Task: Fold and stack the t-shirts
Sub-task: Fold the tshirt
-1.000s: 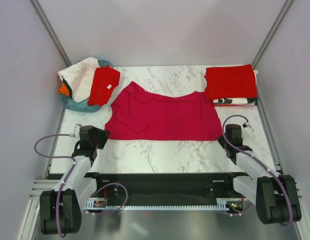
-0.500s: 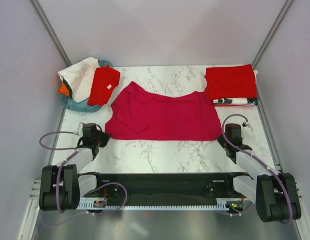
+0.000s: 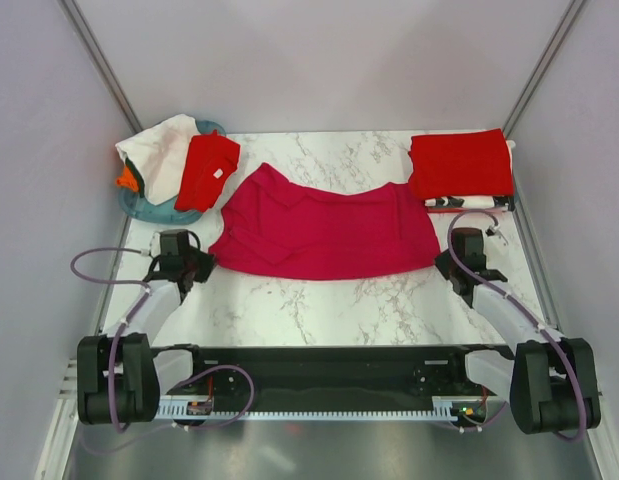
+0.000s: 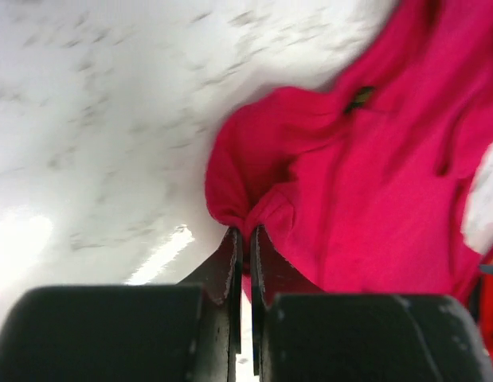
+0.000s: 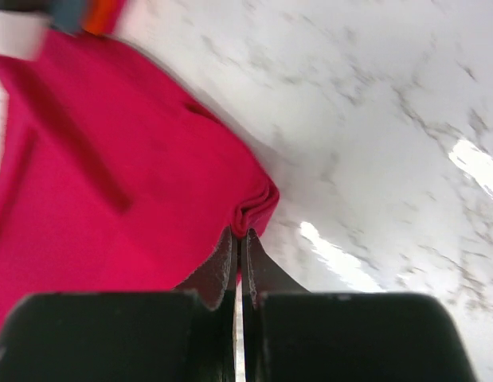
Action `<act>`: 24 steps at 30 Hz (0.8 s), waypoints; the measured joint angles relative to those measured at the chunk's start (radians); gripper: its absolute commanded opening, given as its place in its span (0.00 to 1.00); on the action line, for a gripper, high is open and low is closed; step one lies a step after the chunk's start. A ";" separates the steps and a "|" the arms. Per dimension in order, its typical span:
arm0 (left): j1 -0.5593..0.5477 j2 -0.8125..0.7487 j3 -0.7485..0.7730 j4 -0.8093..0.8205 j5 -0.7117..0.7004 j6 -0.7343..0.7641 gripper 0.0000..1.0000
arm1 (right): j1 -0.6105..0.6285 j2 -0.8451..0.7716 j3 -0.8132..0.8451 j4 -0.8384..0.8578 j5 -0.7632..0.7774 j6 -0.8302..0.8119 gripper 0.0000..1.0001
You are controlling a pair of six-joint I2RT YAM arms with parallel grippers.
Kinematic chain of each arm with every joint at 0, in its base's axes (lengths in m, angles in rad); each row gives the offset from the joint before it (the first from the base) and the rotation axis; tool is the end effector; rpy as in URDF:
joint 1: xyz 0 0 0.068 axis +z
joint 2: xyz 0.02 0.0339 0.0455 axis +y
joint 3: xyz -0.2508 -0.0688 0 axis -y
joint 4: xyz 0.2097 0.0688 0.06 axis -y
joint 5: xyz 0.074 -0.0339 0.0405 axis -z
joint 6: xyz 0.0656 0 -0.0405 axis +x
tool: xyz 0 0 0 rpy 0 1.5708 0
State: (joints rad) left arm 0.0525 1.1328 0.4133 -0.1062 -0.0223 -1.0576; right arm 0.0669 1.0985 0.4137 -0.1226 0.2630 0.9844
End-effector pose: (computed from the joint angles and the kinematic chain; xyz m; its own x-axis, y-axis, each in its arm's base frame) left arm 0.2052 0.0122 0.1450 -0.3015 -0.8880 -0.3472 -0.6726 0.4562 -0.5827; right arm 0.2019 -0.0036 0.1514 -0.3033 0.7858 -0.5390 0.6640 0.5800 0.4719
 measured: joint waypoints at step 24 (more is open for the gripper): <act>0.025 -0.378 -0.135 -0.365 -0.002 -0.001 0.02 | -0.019 -0.362 -0.170 -0.276 0.002 0.101 0.00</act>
State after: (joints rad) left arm 0.0772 0.7551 0.2787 -0.4709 -0.0242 -1.0584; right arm 0.0483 0.7361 0.2436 -0.3985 0.2646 1.0851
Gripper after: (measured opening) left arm 0.045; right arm 0.012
